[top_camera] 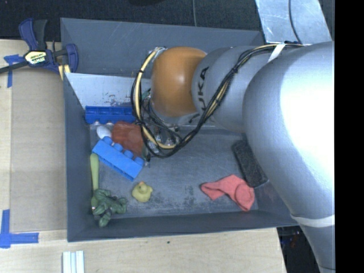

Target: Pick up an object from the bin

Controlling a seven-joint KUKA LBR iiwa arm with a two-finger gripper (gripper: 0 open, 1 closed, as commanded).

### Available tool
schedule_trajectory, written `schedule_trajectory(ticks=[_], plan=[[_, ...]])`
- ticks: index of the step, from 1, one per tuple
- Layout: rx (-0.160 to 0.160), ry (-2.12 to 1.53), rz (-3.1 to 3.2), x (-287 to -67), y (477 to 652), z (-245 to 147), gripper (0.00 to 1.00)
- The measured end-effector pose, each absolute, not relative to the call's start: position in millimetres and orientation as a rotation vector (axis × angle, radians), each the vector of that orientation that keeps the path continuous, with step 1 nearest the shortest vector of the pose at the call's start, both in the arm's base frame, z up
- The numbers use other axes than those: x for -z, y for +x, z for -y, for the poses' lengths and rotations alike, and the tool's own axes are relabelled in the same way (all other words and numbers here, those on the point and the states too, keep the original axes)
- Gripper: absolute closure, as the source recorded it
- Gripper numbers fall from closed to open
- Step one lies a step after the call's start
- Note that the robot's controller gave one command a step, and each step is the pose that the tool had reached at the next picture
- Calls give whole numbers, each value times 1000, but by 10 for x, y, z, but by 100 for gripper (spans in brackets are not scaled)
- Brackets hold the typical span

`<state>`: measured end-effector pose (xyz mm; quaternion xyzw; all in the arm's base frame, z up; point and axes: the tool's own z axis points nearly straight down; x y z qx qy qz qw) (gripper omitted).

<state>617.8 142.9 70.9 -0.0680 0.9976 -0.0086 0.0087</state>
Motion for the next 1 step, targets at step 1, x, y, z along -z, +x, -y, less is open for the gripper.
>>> schedule_trajectory(ticks=[1], plan=[[35,-442,-3085,-724,6263,-1358,100]])
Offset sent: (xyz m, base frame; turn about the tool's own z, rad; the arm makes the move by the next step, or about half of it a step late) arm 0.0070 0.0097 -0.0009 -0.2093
